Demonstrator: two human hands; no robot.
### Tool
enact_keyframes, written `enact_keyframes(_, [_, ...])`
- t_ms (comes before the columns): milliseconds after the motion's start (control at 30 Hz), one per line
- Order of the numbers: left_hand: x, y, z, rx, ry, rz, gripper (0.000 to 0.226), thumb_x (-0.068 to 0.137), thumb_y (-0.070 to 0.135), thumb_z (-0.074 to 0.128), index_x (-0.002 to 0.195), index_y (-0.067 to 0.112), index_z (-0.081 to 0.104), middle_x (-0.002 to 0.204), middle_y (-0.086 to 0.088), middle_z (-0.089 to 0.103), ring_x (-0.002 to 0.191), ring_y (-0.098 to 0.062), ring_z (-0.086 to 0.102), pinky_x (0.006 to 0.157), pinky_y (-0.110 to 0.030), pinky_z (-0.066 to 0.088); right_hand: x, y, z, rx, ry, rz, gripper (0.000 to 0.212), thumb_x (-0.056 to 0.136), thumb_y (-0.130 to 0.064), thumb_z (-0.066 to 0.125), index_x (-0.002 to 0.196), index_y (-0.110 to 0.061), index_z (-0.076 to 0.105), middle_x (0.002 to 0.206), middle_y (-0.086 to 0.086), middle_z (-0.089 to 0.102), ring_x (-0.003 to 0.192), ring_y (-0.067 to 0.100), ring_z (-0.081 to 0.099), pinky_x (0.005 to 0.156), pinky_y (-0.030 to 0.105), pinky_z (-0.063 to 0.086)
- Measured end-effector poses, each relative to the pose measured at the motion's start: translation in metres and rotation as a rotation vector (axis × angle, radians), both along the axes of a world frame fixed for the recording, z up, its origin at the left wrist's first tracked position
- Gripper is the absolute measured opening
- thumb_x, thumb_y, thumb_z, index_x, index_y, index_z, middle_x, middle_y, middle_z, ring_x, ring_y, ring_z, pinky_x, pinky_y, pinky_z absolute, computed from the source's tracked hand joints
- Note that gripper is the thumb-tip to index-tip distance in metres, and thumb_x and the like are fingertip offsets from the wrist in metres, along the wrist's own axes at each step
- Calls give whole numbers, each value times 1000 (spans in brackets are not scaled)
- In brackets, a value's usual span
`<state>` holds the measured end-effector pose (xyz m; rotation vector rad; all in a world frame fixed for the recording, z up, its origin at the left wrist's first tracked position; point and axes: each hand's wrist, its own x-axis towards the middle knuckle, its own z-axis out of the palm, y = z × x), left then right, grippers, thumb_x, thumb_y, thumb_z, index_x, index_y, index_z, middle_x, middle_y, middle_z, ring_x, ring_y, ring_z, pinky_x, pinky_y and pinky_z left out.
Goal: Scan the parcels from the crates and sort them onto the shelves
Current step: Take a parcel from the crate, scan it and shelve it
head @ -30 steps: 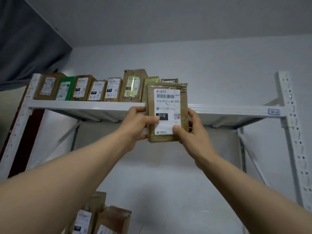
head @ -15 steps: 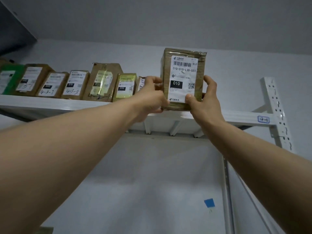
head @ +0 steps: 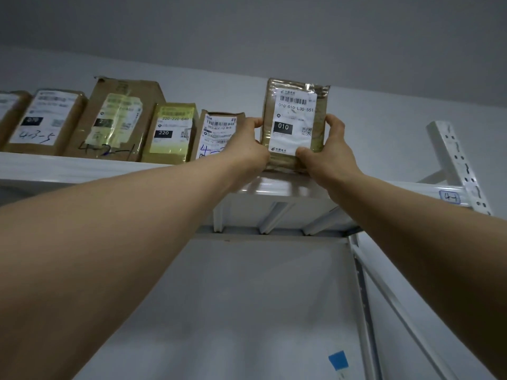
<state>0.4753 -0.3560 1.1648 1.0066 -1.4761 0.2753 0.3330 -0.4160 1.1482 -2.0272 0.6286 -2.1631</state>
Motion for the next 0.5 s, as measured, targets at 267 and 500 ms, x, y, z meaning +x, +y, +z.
enact_keyframes(267, [38,-4,0,-95,-305,317,52,90,-3,49,135,21,55,120,0,57,111,-19,55,90,-29,49,23,-23,8,35,27,-244,52,92,-31,60,136,-33,31,104,-6,54,98,27,59,102,56,41])
enact_keyframes(500, [49,-1,-3,-111,-378,437,47,88,-3,50,126,22,63,128,-2,56,116,-20,55,100,-37,50,28,-15,9,92,65,-300,45,91,-29,59,129,-31,35,92,-8,58,90,25,54,98,48,27])
